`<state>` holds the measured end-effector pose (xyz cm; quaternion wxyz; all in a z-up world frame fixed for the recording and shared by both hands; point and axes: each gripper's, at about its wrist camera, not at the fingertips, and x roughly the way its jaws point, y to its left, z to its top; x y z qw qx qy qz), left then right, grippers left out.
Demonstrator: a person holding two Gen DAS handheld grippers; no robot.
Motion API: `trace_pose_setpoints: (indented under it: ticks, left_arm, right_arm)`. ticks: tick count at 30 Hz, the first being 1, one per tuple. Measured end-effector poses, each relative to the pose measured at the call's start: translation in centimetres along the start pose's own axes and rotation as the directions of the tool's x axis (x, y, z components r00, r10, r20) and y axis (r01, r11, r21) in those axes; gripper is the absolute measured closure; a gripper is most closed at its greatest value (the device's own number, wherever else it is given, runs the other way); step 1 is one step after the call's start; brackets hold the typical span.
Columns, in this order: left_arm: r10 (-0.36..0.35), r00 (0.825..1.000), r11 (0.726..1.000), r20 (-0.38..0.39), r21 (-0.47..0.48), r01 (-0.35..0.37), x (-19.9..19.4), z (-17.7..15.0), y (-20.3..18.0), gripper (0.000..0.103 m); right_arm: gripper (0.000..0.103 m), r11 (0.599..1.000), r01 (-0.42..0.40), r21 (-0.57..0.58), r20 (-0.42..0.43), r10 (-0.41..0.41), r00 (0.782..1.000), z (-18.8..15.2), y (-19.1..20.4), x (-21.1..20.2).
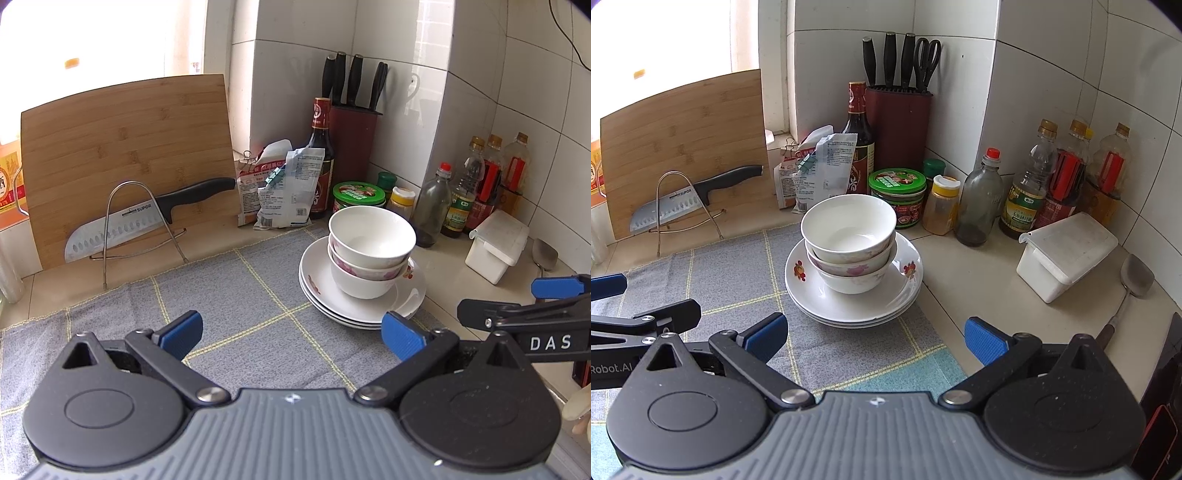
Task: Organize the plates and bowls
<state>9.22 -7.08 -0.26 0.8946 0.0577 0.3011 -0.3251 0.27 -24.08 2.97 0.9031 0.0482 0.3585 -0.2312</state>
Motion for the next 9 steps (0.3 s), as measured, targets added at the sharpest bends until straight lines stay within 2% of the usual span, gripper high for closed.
trace_pose_setpoints:
  ticks: [9]
  left_arm:
    - [-0.001,1.0,1.0,-0.002,0.002,0.001,-0.04,-0.02,-0.09,0.001]
  right_arm:
    - [0.0,1.0,0.005,0.001,-0.001,-0.005,1.0,-0.02,-0.05,-0.08]
